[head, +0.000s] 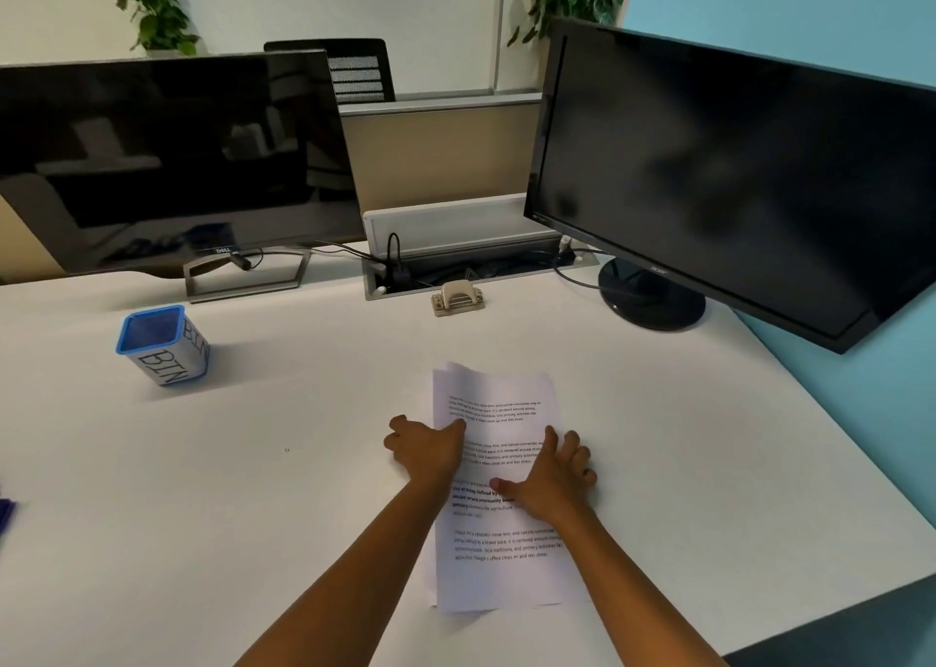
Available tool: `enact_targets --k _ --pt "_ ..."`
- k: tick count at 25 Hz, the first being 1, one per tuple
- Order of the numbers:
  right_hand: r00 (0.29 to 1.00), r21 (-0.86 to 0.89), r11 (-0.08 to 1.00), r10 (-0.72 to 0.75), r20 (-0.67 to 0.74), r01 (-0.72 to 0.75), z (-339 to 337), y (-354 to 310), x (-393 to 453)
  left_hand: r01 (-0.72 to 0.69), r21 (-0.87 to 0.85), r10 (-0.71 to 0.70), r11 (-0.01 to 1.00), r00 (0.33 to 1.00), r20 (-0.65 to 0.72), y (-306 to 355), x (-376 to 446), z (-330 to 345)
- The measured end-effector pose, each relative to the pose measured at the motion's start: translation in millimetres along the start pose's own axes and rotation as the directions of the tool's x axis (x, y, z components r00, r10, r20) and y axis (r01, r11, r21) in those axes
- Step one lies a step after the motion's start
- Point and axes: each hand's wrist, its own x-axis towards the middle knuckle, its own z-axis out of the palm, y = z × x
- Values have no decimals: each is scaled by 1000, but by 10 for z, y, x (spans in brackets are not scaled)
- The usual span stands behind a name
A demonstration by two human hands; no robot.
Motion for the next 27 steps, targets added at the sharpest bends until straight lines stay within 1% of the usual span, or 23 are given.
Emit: enact_targets --k 2,4,5,9,10,11,12,13,14,15,16,17,19,21,22,24,25,27 --pt "1000 9 1000 -9 -19 9 21 27 6 54 -67 -49 996 996 73 38 52 -76" --pt "999 17 1000 -16 -37 16 37 39 12 89 -82 -72 993 979 191 17 113 -149" --pt "999 20 1000 -20 -39 21 45 37 12 84 -77 -62 994 967 248 -21 149 -182" --pt "997 41 998 -53 -51 56 20 29 30 -60 -66 81 996 909 409 -129 166 -308" --pt "995 104 992 -60 -74 67 2 46 73 -90 -85 119 992 890 439 -123 143 -359" --pt "993 222 972 -55 -109 78 -42 63 106 -111 -115 153 987 867 475 -103 124 -421" --pt "991 393 916 -29 -131 79 -98 85 150 -124 -148 184 981 838 513 -77 115 -496" --pt "991 580 809 -12 -134 89 -160 108 192 -132 -178 209 975 809 549 -51 117 -584" --pt "994 744 661 -24 -108 97 -218 129 216 -138 -202 231 970 784 577 -25 126 -675" --pt "995 859 502 -74 -68 96 -273 144 223 -142 -220 248 965 767 592 3 139 -763" --pt "989 925 373 -148 -21 75 -321 146 221 -145 -239 262 960 764 590 22 161 -842" --pt "976 950 309 -215 19 50 -355 132 210 -143 -258 270 956 774 572 39 190 -910" --pt "959 960 277 -280 47 33 -355 68 182 -124 -284 260 951 818 513 47 284 -1009" --pt "960 966 257 -270 79 -7 -272 -16 193 -39 -270 164 962 874 458 -13 405 -1070" --pt "957 967 250 -268 115 -46 -210 -65 206 20 -249 98 968 888 450 -66 453 -1095" --pt "938 950 294 -290 190 -101 -86 -176 217 97 -196 8 976 879 477 -205 497 -1099" --pt "927 940 321 -305 217 -114 -32 -236 207 103 -171 -7 980 873 488 -275 494 -1079" --pt "917 929 344 -310 251 -138 70 -352 190 85 -165 2 983 883 469 -388 461 -1023"
